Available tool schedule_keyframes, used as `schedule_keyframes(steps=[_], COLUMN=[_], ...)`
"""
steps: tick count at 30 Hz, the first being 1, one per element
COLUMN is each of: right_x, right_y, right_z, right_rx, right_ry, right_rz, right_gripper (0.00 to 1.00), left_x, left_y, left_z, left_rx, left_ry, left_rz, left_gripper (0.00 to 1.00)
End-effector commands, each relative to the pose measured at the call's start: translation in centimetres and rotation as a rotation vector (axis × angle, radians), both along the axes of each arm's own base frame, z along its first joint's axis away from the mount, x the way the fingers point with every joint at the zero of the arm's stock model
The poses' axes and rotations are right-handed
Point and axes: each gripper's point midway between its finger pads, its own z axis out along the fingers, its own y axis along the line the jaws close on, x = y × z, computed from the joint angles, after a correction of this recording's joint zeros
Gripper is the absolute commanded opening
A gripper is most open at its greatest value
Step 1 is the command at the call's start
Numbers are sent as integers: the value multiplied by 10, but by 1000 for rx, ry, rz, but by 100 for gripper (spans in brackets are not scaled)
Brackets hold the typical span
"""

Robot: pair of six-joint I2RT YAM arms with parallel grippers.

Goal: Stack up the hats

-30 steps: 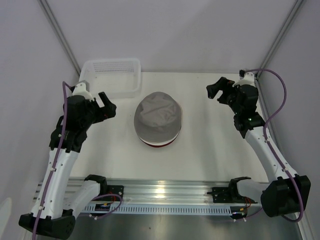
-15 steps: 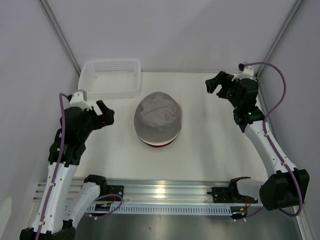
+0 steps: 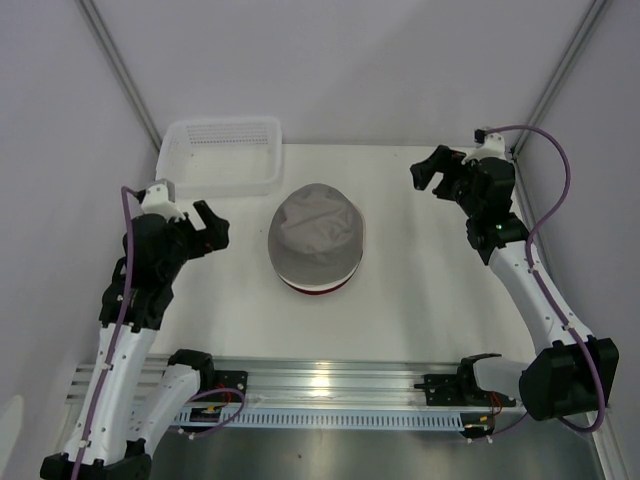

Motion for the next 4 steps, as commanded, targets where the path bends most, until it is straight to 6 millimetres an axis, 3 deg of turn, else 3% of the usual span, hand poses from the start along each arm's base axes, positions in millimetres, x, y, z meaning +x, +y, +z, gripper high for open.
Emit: schedule_keyframes(steps=[1,4], right_x=[-4,-10], right_y=[-3,8], right_z=[24,27], right_rx=[-16,-21], right_ry=[-60,-78], right_rz=[-7,64], right_gripper=[100,100], left_x=[2,1], left_y=[3,0], left_z=[9,8], left_rx=[13,9], left_ry=[-43,-41], left_rz=[-2,-13], left_gripper=[99,99])
